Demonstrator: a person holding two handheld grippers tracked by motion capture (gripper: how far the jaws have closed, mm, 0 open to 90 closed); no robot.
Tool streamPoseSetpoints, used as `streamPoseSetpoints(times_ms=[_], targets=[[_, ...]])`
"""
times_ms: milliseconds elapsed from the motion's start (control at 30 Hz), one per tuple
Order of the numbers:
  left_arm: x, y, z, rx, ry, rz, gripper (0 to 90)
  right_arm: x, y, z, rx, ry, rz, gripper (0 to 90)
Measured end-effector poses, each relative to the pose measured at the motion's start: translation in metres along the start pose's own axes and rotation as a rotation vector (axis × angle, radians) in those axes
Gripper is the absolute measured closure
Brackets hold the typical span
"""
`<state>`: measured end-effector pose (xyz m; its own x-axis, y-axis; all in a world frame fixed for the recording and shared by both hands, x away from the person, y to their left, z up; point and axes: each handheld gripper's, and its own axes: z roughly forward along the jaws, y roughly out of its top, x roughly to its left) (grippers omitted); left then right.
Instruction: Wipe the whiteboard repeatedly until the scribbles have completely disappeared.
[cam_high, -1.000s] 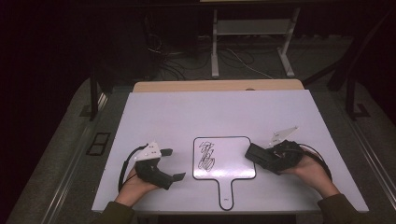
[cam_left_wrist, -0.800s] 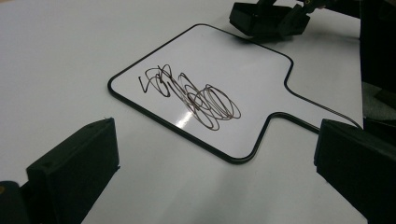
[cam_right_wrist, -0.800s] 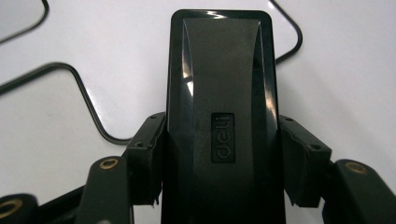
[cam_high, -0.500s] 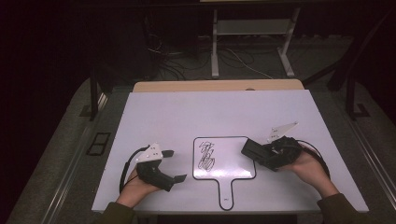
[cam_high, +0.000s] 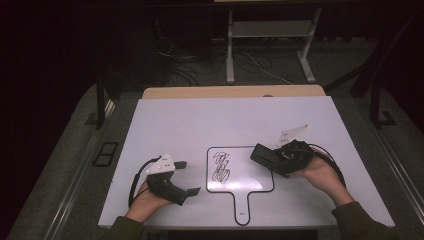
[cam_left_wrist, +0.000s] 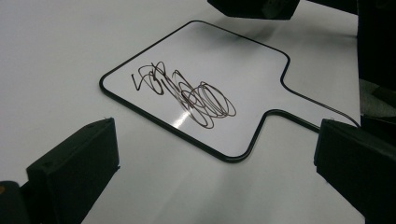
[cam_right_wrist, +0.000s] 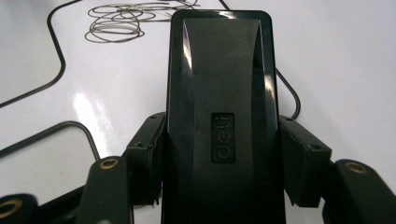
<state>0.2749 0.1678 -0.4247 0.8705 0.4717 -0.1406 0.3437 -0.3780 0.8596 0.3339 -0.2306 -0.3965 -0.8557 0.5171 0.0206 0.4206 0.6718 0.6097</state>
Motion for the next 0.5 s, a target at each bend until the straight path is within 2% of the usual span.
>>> streamPoseSetpoints(times_ms=[500], targets=[[0.000,0.000,-0.001,0.001,0.013,0.009,0.0,0.008,0.037,0.021,0.020,-0.010,-0.053,38.9]])
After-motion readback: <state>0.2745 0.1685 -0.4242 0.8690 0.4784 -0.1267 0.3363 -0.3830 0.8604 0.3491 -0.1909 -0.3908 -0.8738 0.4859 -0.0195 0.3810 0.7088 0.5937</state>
